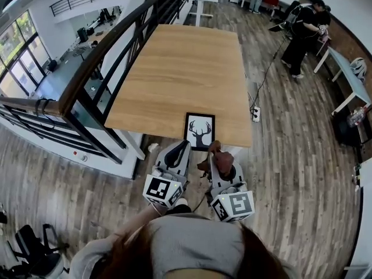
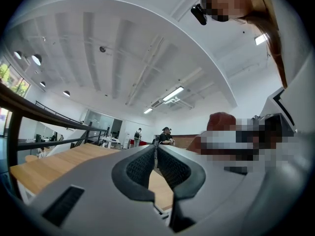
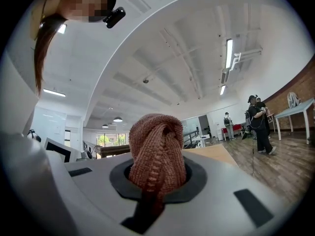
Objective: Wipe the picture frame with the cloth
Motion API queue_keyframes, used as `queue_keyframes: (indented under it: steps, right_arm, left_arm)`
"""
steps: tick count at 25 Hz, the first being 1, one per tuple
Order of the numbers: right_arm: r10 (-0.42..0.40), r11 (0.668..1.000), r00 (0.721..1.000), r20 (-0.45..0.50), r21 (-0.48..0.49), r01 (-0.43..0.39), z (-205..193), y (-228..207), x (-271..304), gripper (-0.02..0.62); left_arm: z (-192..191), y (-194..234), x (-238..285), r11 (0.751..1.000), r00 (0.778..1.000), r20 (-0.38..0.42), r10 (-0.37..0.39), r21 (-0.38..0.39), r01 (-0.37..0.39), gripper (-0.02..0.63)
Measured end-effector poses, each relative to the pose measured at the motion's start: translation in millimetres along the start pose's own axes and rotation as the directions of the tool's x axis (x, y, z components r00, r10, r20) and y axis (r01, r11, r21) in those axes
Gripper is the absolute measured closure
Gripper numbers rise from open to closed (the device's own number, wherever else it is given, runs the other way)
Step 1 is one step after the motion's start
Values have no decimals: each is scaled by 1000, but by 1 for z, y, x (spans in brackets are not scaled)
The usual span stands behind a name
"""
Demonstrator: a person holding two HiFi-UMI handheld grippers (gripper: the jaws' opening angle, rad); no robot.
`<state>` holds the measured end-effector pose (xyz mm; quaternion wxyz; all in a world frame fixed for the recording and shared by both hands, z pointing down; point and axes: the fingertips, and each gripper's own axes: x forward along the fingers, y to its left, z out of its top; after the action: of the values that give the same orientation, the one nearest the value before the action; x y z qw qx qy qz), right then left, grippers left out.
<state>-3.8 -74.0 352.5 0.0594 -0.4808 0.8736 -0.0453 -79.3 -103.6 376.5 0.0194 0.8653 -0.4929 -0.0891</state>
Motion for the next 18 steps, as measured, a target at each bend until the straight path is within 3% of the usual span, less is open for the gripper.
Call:
queue_keyframes:
  steps: [7, 12, 15, 18]
  right_arm:
    - [-45, 999, 998, -35, 8, 46, -8, -30, 27, 551]
    - [-64, 998, 997, -45, 23, 65, -12, -57, 31, 551]
    - [-47, 998, 997, -66, 34, 49, -15, -66, 35, 549]
    - [-23, 998, 996, -87, 48, 28, -20, -70, 36, 549]
  left_arm:
    - [-24, 20, 37, 1000, 998, -62, -21, -11, 20, 598]
    - [-59, 41, 46, 997, 990, -141, 20, -69, -30, 579]
    - [-88, 58, 44, 987, 975, -214, 55, -134, -85, 484]
    - [-127, 70, 36, 968, 946, -316, 71, -206, -141, 404]
